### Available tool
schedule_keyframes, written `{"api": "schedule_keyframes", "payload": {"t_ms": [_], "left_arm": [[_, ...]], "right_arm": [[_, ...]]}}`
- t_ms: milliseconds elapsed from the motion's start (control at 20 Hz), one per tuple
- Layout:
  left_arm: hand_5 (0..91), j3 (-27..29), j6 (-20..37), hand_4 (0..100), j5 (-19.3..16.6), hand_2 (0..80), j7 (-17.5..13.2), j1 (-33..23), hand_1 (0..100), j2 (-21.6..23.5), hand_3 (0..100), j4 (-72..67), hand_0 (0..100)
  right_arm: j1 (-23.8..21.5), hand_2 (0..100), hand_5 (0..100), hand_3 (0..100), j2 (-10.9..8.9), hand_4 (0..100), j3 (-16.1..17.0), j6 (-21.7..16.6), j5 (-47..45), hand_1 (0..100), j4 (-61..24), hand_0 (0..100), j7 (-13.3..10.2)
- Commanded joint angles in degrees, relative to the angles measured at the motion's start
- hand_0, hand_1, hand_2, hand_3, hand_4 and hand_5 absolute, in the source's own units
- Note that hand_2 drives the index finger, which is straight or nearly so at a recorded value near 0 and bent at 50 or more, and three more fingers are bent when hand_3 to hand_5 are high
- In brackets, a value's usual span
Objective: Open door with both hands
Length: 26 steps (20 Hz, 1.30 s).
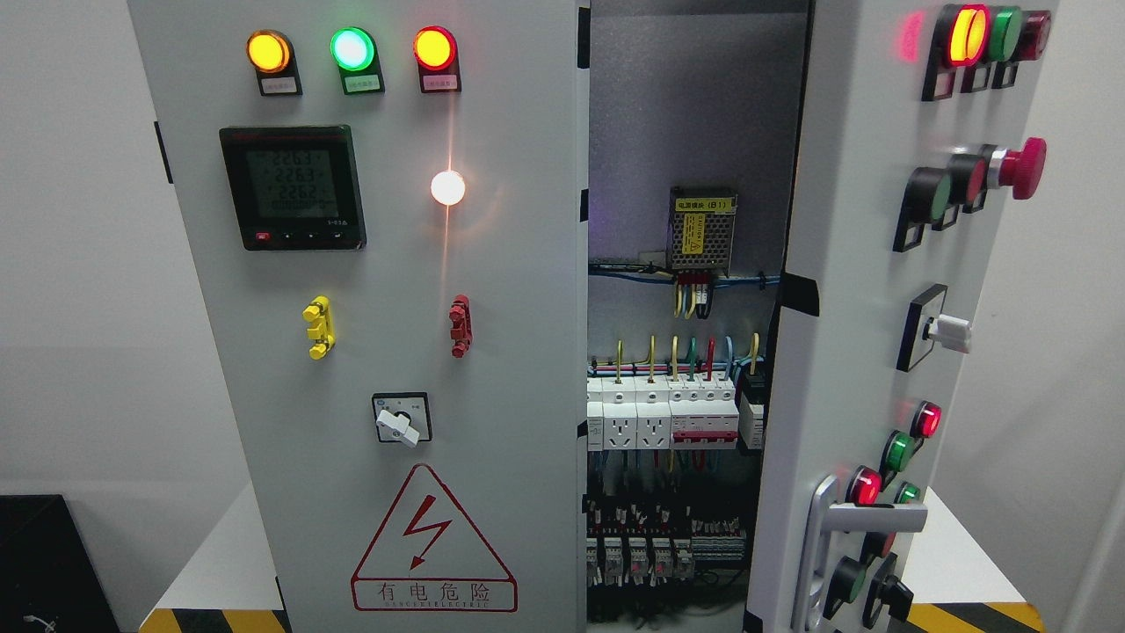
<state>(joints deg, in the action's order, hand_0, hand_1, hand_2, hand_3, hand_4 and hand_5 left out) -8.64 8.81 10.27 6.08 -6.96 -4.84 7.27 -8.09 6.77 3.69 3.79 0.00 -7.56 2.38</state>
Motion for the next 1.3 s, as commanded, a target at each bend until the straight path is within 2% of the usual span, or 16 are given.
{"api": "schedule_keyframes", "payload": {"t_ms": [0,400,601,851,1101,1251], "left_arm": [[0.0,0.02,0.07,0,0.01,0.0,-0.01,0.20,0,0.00,0,0.03,0],[0.0,-0.06,-0.46,0,-0.08,0.0,-0.01,0.37,0,0.00,0,-0.24,0],[0.0,0.02,-0.37,0,-0.07,0.0,-0.01,-0.51,0,0.35,0,4.40,0],[0.0,-1.03,0.07,0,-0.16,0.0,-0.01,-4.37,0,1.32,0,13.02,0],[0.0,-8.14,0.07,0,0.10,0.0,-0.01,-11.48,0,4.39,0,28.30,0],[0.0,-8.59,0.33,0,0.19,0.0,-0.01,-14.47,0,6.15,0,35.86,0]], "right_arm": [[0.00,0,0,0,0.00,0,0.00,-0.01,1.85,0,0.00,19,-0.01],[0.00,0,0,0,0.00,0,0.00,-0.01,1.85,0,0.00,19,-0.01],[0.00,0,0,0,0.00,0,0.00,-0.01,1.85,0,0.00,19,-0.01],[0.00,0,0,0,0.00,0,0.00,-0.01,1.85,0,0.00,19,-0.01],[0.00,0,0,0,0.00,0,0.00,-0.01,1.85,0,0.00,19,-0.01],[0.00,0,0,0,0.00,0,0.00,-0.01,1.85,0,0.00,19,-0.01]]}}
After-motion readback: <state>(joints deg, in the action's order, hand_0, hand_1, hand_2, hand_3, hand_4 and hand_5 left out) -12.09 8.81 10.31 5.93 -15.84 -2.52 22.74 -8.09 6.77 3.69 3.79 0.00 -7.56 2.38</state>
